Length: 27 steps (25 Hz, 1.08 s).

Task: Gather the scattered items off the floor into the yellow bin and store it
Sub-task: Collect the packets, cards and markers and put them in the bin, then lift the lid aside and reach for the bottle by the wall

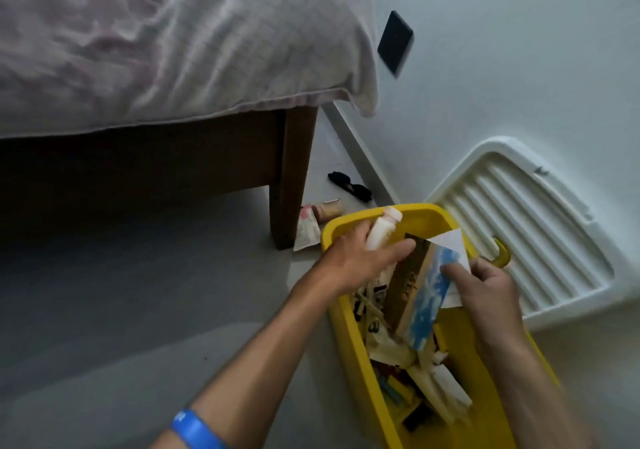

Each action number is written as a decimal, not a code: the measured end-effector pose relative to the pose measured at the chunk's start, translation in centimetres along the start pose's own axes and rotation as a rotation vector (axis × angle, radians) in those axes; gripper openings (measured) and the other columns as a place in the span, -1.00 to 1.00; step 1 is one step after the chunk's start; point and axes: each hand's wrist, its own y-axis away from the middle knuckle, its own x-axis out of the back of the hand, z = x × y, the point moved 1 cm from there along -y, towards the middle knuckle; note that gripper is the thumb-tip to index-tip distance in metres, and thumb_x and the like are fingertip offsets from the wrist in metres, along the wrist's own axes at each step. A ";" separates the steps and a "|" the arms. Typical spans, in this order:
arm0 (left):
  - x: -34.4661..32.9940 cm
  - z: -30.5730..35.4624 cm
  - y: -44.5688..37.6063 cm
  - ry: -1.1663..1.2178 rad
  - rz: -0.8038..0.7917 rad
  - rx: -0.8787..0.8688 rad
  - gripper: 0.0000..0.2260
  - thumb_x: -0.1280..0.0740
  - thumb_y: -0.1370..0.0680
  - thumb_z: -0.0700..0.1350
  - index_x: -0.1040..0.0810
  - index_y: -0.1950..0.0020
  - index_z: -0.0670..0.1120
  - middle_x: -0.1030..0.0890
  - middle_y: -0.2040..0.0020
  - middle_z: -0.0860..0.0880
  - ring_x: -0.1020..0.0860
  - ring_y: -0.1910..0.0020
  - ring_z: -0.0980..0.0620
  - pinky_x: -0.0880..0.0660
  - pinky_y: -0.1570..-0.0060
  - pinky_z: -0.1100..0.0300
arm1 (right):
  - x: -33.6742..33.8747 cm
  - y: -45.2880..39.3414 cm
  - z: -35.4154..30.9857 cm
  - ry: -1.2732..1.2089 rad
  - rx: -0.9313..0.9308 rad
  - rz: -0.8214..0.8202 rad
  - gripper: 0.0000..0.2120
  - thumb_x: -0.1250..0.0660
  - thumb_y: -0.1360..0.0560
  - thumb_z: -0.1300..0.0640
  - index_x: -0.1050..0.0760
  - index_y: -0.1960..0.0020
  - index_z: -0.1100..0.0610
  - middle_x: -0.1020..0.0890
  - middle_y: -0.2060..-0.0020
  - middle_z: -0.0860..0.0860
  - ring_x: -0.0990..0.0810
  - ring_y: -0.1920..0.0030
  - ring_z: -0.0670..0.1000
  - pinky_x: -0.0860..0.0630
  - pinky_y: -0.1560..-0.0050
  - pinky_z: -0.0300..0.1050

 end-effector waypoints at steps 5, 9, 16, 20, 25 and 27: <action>-0.2 -2.0 -0.7 -0.380 -0.037 -0.120 -0.32 -0.07 -0.53 0.38 -0.10 -0.57 0.11 -0.15 -0.58 0.03 -0.15 -0.53 0.00 -0.17 -0.41 0.01 | -2.6 -0.2 -0.2 0.171 0.093 -0.206 -0.83 -0.39 -0.45 -0.20 -0.54 0.04 -0.16 -0.59 0.10 -0.26 -0.55 0.13 -0.32 -0.42 0.25 -0.22; 0.8 -3.4 0.5 -0.934 -0.035 -0.353 -0.63 -0.03 -0.66 0.09 -0.52 -0.29 0.02 -0.56 -0.28 -0.03 -0.36 -0.38 -0.02 0.12 -0.48 -0.01 | -7.7 3.5 0.9 0.459 0.322 -0.462 -0.37 -0.28 -0.47 -0.20 -0.20 -0.49 -0.18 -0.59 -0.19 -0.12 -0.58 -0.07 -0.10 -0.51 0.05 -0.16; 5.4 -5.6 5.2 -1.139 0.076 -0.269 -0.66 -0.09 -0.56 0.10 -0.62 0.03 -0.01 -0.68 0.12 -0.05 -0.56 -0.02 -0.07 -0.04 -0.44 0.01 | -12.0 9.9 2.0 0.706 0.460 -0.672 -0.04 -0.33 -0.38 0.02 0.20 -0.58 -0.07 -0.57 -0.22 0.13 -0.59 -0.03 0.15 -0.54 0.11 0.00; 10.1 -8.3 9.7 -1.086 0.156 -0.093 -0.94 -0.22 -0.54 -0.03 -0.47 0.11 0.07 -0.65 0.14 -0.08 -0.58 0.01 -0.11 -0.31 -0.24 0.02 | -14.9 14.8 0.3 0.672 0.571 -0.906 -0.49 -0.27 -0.33 0.06 -0.40 -0.28 -0.07 -0.65 -0.04 0.03 -0.61 -0.03 0.14 -0.56 0.10 0.00; 13.6 -9.0 11.5 -1.134 0.379 -0.019 -0.83 -0.16 -0.59 -0.06 -0.52 -0.03 -0.06 -0.63 0.04 -0.10 -0.58 0.06 -0.15 -0.30 0.19 0.06 | -17.9 19.0 -1.4 0.679 0.634 -1.168 -0.40 -0.30 -0.36 0.08 -0.34 -0.39 -0.14 -0.66 -0.10 0.02 -0.61 -0.09 0.14 -0.56 0.02 -0.08; 14.8 -10.0 12.1 -1.145 0.374 -0.008 -0.78 -0.15 -0.59 -0.04 -0.50 -0.13 -0.08 -0.57 -0.11 -0.13 -0.51 -0.11 -0.18 -0.37 0.00 -0.02 | -18.8 20.0 -1.9 0.693 0.684 -1.237 -0.37 -0.32 -0.37 0.09 -0.31 -0.42 -0.16 -0.65 -0.11 0.03 -0.61 -0.09 0.13 -0.55 0.03 -0.09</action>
